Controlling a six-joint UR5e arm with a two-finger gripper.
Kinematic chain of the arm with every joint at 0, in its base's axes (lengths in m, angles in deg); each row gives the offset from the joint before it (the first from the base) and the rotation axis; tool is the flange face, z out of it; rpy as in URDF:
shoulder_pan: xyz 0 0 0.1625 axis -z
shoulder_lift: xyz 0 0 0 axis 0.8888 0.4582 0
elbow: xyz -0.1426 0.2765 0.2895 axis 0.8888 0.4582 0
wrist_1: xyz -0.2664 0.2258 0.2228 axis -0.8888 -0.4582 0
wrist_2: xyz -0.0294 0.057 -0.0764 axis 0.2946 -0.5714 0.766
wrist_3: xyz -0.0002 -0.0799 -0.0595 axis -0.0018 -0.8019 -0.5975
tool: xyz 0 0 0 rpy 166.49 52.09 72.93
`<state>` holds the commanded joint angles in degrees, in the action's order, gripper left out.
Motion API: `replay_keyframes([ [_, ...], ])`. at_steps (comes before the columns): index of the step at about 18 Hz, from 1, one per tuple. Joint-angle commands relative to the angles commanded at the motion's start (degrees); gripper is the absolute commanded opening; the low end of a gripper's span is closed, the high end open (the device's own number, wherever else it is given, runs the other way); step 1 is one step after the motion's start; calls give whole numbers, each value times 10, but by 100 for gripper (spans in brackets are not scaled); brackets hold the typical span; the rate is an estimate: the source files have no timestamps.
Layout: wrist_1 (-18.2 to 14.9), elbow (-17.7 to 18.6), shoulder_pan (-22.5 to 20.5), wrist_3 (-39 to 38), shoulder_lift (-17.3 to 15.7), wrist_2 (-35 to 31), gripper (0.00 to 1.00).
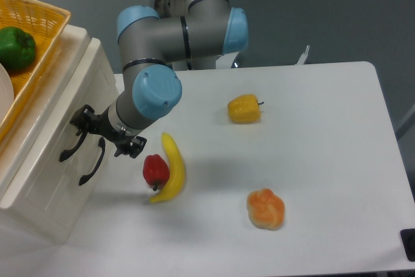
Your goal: Slide the top white drawer open
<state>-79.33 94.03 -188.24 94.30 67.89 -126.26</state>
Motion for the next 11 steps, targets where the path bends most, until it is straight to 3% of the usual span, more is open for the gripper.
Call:
replay_keyframes([
  [8, 20, -4, 0, 5, 2, -11, 100],
  [11, 20, -6, 2, 7, 2, -45, 100],
])
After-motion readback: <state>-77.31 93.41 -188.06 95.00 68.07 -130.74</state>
